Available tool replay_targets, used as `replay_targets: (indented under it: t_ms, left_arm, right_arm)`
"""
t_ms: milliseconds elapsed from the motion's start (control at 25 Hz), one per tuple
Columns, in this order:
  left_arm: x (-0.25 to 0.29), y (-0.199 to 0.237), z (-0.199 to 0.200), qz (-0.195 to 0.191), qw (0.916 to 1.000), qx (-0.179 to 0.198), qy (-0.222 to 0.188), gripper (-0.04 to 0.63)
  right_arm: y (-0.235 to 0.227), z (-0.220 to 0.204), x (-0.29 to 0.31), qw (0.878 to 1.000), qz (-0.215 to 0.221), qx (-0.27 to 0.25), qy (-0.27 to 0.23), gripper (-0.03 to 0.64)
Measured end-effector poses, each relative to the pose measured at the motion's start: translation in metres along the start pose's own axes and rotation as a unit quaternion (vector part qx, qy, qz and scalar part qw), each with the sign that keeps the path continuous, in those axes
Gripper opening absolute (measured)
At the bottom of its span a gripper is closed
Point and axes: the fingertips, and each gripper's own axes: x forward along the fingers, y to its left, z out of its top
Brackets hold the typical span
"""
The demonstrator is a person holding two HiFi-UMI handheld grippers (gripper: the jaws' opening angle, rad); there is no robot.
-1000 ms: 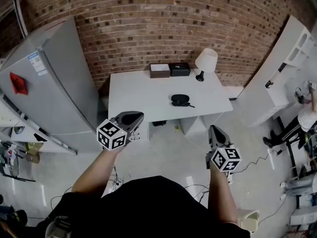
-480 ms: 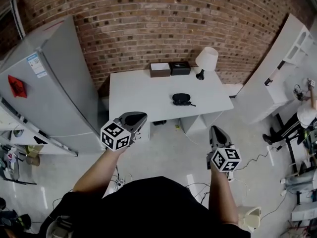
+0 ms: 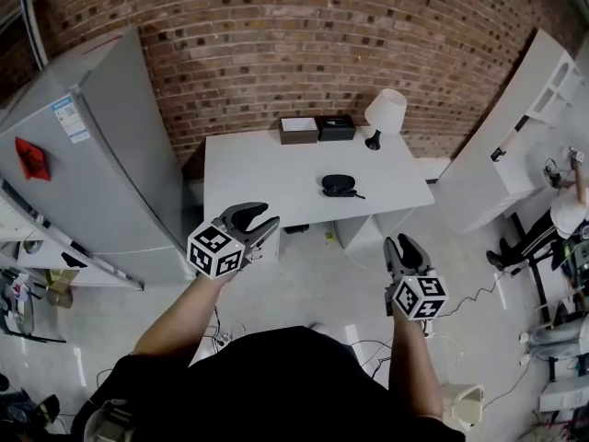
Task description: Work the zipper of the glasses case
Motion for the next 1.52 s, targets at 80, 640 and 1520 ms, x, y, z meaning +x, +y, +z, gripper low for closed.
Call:
replay_targets:
  t_ms: [80, 640, 1520]
  left_arm:
    - [-0.001, 0.002, 0.0, 0.001, 1.0, 0.001, 0.0, 0.176]
    - [0.007, 0.021, -0.008, 0.011, 0.9999, -0.005, 0.005, 0.178]
    - [0.153, 0.086, 0.002, 0.038, 0.9988, -0.008, 0.032, 0.187]
  right_arm:
    - [0.001, 0.0, 0.001, 1.0, 0.0, -0.005, 0.003, 0.154]
    - [-0.007, 0.001, 0.03, 1.0, 0.011, -0.008, 0.003, 0.161]
    - [-0.126, -0.007, 0.152, 0.999, 0.038, 0.006, 0.025, 0.161]
